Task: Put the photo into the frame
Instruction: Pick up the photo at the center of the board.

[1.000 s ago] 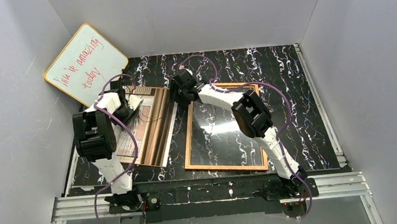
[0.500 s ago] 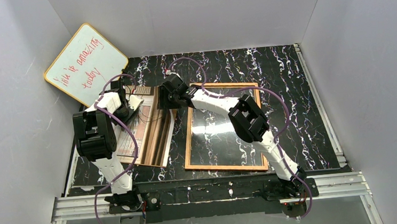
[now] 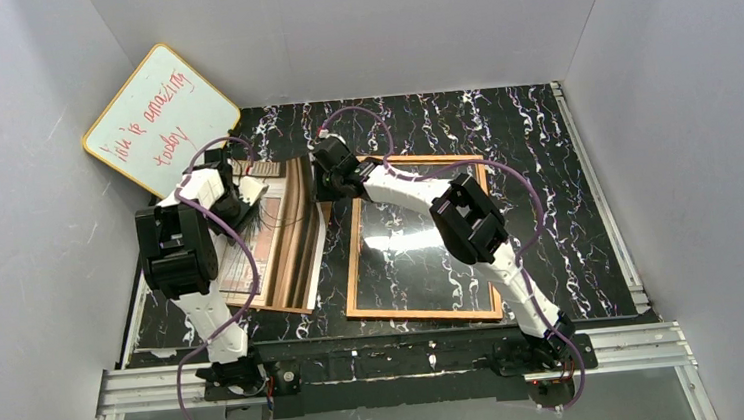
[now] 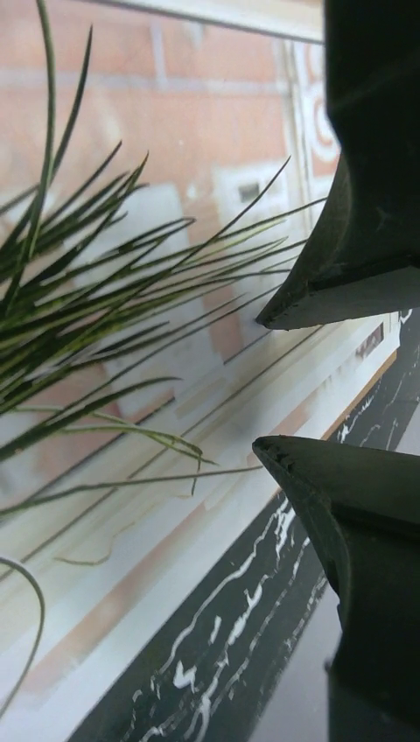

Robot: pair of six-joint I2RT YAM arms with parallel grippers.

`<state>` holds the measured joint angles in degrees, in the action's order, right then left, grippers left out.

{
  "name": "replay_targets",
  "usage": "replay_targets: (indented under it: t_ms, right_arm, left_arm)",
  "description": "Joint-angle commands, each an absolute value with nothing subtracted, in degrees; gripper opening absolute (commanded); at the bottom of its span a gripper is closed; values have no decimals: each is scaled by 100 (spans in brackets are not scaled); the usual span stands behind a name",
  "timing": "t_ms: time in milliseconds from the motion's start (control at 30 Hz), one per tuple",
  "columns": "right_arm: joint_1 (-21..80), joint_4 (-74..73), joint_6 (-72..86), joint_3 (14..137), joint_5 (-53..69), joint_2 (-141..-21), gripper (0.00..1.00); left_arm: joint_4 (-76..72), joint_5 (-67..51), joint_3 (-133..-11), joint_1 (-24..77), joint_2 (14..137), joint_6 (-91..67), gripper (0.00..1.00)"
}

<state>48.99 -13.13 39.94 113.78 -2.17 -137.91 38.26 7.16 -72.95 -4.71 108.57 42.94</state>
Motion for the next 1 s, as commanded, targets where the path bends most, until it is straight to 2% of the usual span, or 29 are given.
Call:
replay_targets:
  t_ms: [0,100,300,367,400,500,567,767,867,967]
  right_arm:
    - [4915,-824,3836,11333,-187,-13163,4]
    - [4869,-740,3772,11280,-133,-13066,1]
    - [4637,-874,3555,11078,-171,-12390,1]
    - [4392,-1041,3435,11014,-59,-11997,1]
    - [4245,-1150,3395,10947,-38,-11750,1]
    - [3695,-1455,3138,10558,313,-10880,1]
    - [3397,-1978,2801,10449,89,-10236,1]
    - [2995,-4359,2003,11200,-2589,-8793,1]
    - [2989,-4613,1830,11195,-3223,-8111,1]
    - [2996,-4603,1607,11233,-3196,-7806,1]
  left_arm:
    - [4701,-751,-7429,-600,11249,4082,49]
    - [5017,-905,-7842,-768,11193,4103,52]
    - [5384,-1256,-8669,-1056,10992,3964,68]
    - [5477,-1422,-8956,-1039,11058,3800,96]
    - [5577,-1484,-9130,-1023,11085,3727,98]
    - [5786,-1618,-9454,-1020,11046,3628,98]
    - [5743,-1640,-9473,-1020,10913,3581,98]
    - [4739,-1766,-9041,-1017,10327,3314,98]
    - [4517,-1839,-9119,-1016,10391,3038,98]
    - [4500,-1815,-9325,-1020,10588,2817,98]
